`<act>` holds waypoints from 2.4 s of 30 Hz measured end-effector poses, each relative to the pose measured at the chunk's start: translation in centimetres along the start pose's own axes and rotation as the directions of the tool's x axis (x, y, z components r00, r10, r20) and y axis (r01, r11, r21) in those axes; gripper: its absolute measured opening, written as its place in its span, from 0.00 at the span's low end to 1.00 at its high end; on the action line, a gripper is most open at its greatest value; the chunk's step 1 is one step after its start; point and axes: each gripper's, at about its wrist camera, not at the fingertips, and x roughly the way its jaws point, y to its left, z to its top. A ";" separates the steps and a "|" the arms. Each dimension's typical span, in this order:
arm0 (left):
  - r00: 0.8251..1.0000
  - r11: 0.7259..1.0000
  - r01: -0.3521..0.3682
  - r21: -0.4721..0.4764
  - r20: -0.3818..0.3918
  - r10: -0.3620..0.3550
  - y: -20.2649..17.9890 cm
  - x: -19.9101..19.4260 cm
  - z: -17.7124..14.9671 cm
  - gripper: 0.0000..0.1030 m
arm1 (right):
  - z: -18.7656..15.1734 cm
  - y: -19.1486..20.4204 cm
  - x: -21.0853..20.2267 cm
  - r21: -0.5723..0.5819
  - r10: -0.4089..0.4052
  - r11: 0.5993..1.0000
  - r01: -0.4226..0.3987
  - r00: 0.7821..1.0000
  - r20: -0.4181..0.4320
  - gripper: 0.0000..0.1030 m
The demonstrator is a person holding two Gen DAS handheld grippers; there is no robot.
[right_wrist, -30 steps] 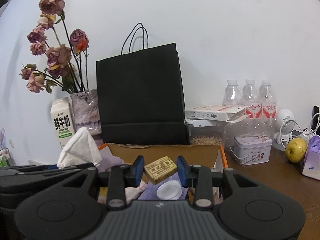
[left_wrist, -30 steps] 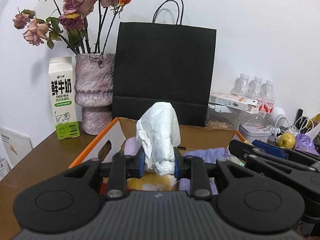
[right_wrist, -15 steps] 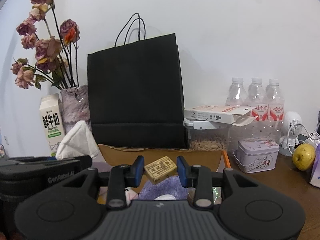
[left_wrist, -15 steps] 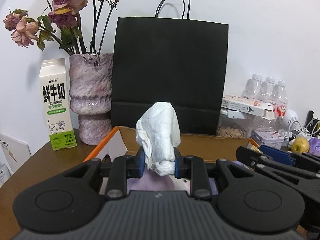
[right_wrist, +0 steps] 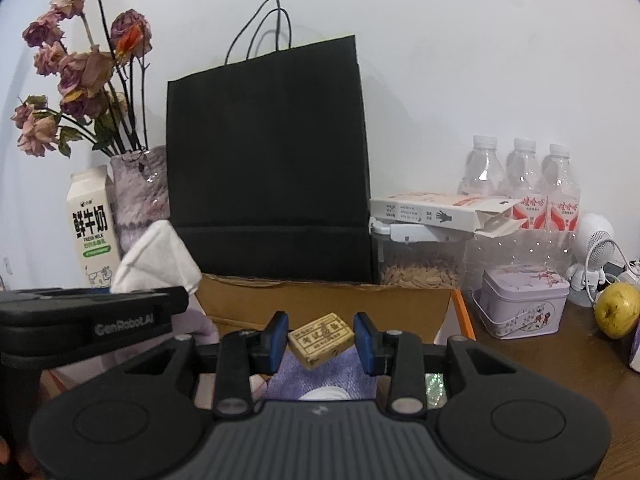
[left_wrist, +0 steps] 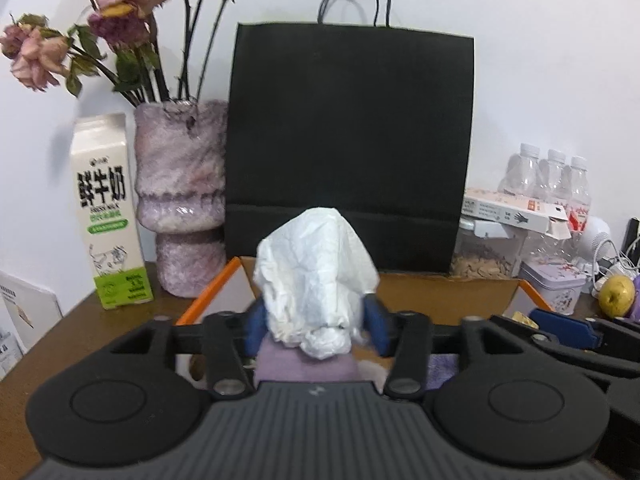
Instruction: Organize objects
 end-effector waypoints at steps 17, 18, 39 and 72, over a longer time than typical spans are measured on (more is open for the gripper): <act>0.993 0.994 -0.108 -0.021 0.040 0.109 2.1 -1.0 0.5 1.00 | 0.5 -0.3 -1.4 0.017 -0.053 0.998 0.053 0.998 0.023 1.00; 0.994 0.994 -0.104 -0.020 0.038 0.105 2.2 -1.2 0.6 1.00 | 0.6 -0.2 -1.6 0.016 -0.055 0.998 0.054 0.998 0.025 1.00; 0.999 1.000 0.022 0.001 -0.036 -0.022 4.6 -14.7 -1.5 1.00 | -0.8 2.2 -14.6 0.008 -0.024 1.000 0.024 1.000 -0.011 1.00; 0.987 0.999 0.001 0.036 -0.162 0.005 7.9 -33.0 -8.6 1.00 | -6.8 4.8 -33.3 0.000 -0.004 1.000 0.004 0.998 -0.060 1.00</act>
